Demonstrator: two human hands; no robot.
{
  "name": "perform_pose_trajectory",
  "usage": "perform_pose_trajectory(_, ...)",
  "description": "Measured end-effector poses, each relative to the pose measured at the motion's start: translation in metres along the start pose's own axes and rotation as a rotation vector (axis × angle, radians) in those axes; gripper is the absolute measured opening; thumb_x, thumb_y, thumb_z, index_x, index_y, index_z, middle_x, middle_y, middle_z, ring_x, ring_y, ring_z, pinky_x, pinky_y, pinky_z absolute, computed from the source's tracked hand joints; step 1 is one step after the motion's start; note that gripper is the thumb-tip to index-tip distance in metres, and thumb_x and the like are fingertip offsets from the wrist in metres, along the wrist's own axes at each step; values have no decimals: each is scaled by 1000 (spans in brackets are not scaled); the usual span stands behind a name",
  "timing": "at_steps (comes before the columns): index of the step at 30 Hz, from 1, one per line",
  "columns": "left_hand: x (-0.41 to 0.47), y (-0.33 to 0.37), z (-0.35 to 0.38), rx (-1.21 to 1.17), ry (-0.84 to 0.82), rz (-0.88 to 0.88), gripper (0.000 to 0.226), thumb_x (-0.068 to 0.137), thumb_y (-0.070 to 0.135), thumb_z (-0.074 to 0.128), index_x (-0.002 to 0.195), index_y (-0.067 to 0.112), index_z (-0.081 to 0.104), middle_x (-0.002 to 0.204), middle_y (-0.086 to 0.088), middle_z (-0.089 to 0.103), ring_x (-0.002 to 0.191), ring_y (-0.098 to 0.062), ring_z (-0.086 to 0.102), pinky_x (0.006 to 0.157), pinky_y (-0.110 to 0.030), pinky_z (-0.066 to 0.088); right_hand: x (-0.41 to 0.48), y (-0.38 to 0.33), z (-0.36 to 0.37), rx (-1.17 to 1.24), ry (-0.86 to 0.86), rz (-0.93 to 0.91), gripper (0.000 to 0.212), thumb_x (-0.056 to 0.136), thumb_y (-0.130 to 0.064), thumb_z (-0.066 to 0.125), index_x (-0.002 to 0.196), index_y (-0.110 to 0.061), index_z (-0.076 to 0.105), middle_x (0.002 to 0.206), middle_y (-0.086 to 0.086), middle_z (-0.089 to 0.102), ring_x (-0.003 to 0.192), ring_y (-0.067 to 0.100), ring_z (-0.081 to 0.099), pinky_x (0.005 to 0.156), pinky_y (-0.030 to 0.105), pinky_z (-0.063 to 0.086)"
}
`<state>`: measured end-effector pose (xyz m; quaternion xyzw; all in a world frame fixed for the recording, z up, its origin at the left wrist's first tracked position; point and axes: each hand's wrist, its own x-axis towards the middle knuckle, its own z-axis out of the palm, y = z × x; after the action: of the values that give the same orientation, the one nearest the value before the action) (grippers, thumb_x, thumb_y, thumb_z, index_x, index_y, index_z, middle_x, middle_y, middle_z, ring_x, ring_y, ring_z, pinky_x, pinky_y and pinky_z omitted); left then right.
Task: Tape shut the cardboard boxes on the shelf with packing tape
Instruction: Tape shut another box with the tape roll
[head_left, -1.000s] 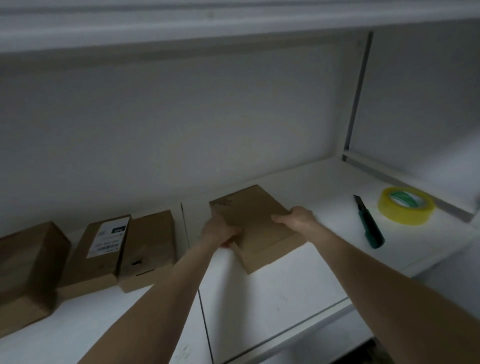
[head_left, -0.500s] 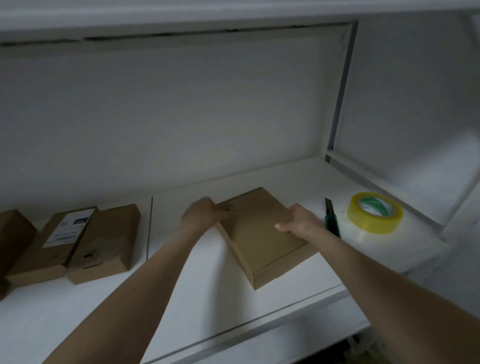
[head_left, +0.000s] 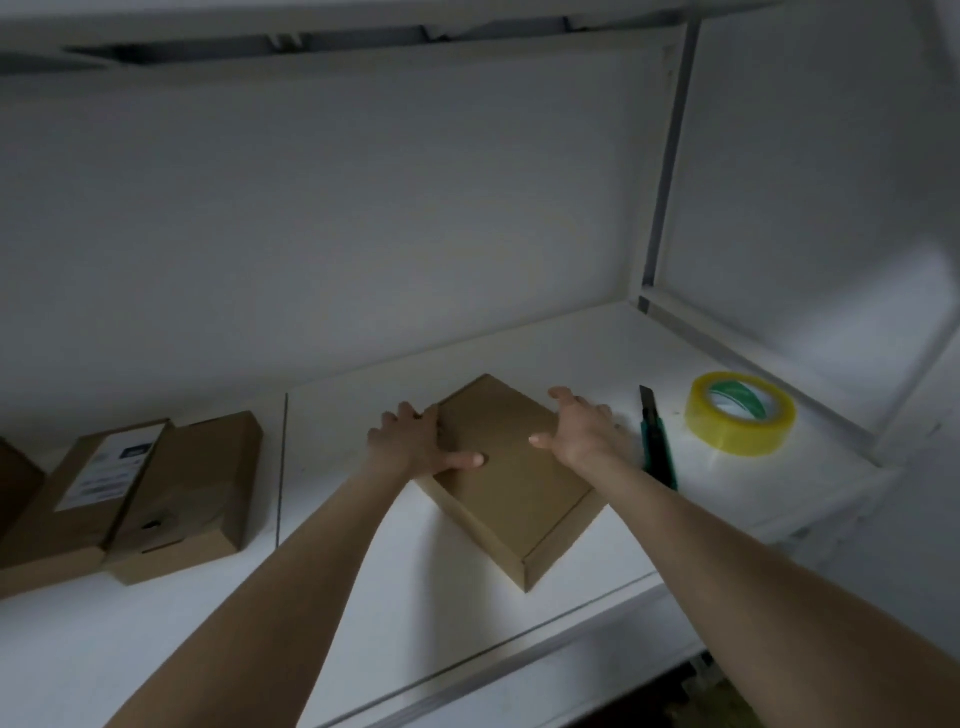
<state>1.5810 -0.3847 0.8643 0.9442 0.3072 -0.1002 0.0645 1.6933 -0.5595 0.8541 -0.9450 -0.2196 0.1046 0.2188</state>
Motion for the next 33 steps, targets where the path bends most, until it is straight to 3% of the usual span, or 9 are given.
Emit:
perform_pose_trajectory(6, -38, -25, 11, 10, 49, -150, 96, 66, 85, 50, 134, 18, 38, 131, -11, 43, 122, -32, 44, 89, -39, 41, -10, -24, 2, -95, 136, 97, 77, 92, -51, 55, 152, -20, 18, 152, 15, 23, 135, 36, 29, 106, 48, 32)
perform_pose_trajectory(10, -50, -49, 13, -100, 10, -155, 87, 72, 82, 46, 122, 11, 46, 123, -12, 48, 110, -30, 54, 80, -34, 42, -18, -18, -12, 78, -79, 232, 91, 89, -48, 63, 153, -11, 11, 152, 17, 28, 131, 36, 42, 100, 43, 45)
perform_pose_trajectory(13, -52, -58, 19, -630, -14, -109, 73, 85, 70, 41, 107, 3, 59, 108, -14, 63, 92, -27, 61, 80, -34, 50, -23, -13, -7, 186, -155, 218, 93, 87, -45, 68, 152, -6, 14, 150, 17, 36, 131, 34, 44, 100, 40, 46)
perform_pose_trajectory(16, -62, -42, 24, -1237, -35, -142, 34, 101, 31, 44, 87, 5, 62, 78, -9, 66, 67, -19, 60, 61, -26, 48, -22, -15, -7, 295, -16, 191, 101, 83, -38, 75, 155, -16, 9, 156, 17, 23, 137, 37, 37, 106, 40, 39)
perform_pose_trajectory(18, -63, -31, 29, -1373, -23, -139, 21, 99, 4, 42, 87, 2, 59, 73, -10, 63, 61, -19, 58, 56, -26, 48, -17, -16, -10, 295, 40, 131, 103, 80, -36, 78, 156, -20, 10, 157, 15, 20, 137, 36, 37, 106, 40, 38)
perform_pose_trajectory(23, -72, -19, 45, -1290, 56, 28, 39, 86, -14, 37, 110, 2, 63, 96, -8, 68, 77, -20, 63, 56, -17, 51, -14, -15, -6, 43, -73, 57, 112, 68, -60, 78, 154, -27, 16, 159, 7, 21, 142, 36, 27, 111, 52, 32)
perform_pose_trajectory(27, -72, -28, 55, -1144, 198, 100, 43, 88, -3, 48, 125, 17, 61, 118, 5, 66, 99, -11, 66, 84, -21, 53, -19, -13, -1, -110, -132, 53, 108, 69, -71, 70, 154, -28, 20, 162, 9, 8, 146, 38, 12, 114, 54, 25)
perform_pose_trajectory(30, -80, -32, 58, -1003, 426, 65, 25, 90, 3, 56, 110, 14, 67, 112, 1, 65, 88, -9, 63, 72, -4, 45, -18, -14, 1, -133, -151, 62, 105, 72, -72, 66, 154, -28, 19, 162, 9, 5, 147, 39, 5, 114, 57, 21)
perform_pose_trajectory(33, -82, -29, 58, -797, 529, 67, 16, 89, 16, 61, 99, 24, 72, 107, 5, 59, 96, -9, 56, 78, -15, 46, -18, -16, 0, -147, -166, 70, 101, 75, -70, 65, 155, -27, 19, 162, 10, 5, 147, 39, 4, 113, 56, 22)
